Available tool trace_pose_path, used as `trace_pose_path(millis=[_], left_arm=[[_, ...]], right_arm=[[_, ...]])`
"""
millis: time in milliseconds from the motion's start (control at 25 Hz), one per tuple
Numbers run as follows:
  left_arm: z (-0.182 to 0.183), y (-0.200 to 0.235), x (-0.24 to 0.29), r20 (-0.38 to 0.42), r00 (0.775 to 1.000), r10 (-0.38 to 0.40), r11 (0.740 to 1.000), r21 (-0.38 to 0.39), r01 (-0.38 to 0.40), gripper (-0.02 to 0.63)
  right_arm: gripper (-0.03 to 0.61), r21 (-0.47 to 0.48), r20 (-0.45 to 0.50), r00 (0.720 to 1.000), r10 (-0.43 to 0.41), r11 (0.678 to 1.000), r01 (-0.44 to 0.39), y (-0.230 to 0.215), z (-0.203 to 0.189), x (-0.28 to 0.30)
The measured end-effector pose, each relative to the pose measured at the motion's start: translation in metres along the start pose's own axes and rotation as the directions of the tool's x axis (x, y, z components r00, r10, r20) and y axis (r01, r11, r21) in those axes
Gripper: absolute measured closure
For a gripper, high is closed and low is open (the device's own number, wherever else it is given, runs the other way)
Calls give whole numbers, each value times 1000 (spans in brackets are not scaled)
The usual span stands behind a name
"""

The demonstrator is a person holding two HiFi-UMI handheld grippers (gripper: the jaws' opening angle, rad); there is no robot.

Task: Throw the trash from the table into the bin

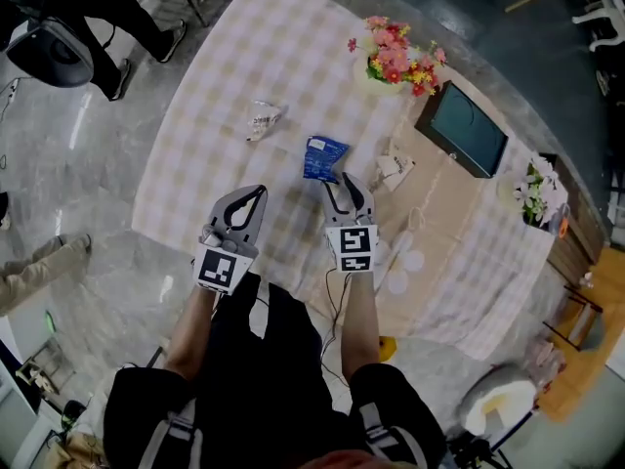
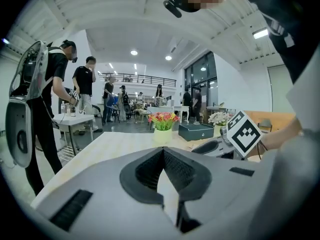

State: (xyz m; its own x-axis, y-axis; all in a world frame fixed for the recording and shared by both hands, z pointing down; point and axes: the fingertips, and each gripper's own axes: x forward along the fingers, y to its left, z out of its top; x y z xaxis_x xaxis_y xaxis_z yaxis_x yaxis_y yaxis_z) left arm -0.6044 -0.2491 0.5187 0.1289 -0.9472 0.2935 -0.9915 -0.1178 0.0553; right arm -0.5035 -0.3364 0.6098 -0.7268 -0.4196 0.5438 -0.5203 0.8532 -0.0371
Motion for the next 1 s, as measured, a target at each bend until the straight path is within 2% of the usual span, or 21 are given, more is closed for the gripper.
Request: trace_pose_path(millis=[280,320,520,760,1000], left_arm=[[-4,3,3,-3,1000,3,1000,-2,-3,611],[-3,2,4,-3,1000,0,1000,-1,0,611],[0,-1,4,5,1000,-15,1000,-4,15,611],[9,-10,-1,25,998,-63,998,17,62,611],[19,-34,-12,57,986,-159,986,54,156,611]], right_arm=[[416,14,-20,1000,12,1000,-11,2,-7,6],[460,12,-26,1000,14,1000,-14,3,-8,6],[548,13,-23,1000,7,1000,-7,3,-7,2],[565,39,37,997,-62,997,60,-1,8,-22],[566,64,98,980,-175,983,170,-1,17,-69]])
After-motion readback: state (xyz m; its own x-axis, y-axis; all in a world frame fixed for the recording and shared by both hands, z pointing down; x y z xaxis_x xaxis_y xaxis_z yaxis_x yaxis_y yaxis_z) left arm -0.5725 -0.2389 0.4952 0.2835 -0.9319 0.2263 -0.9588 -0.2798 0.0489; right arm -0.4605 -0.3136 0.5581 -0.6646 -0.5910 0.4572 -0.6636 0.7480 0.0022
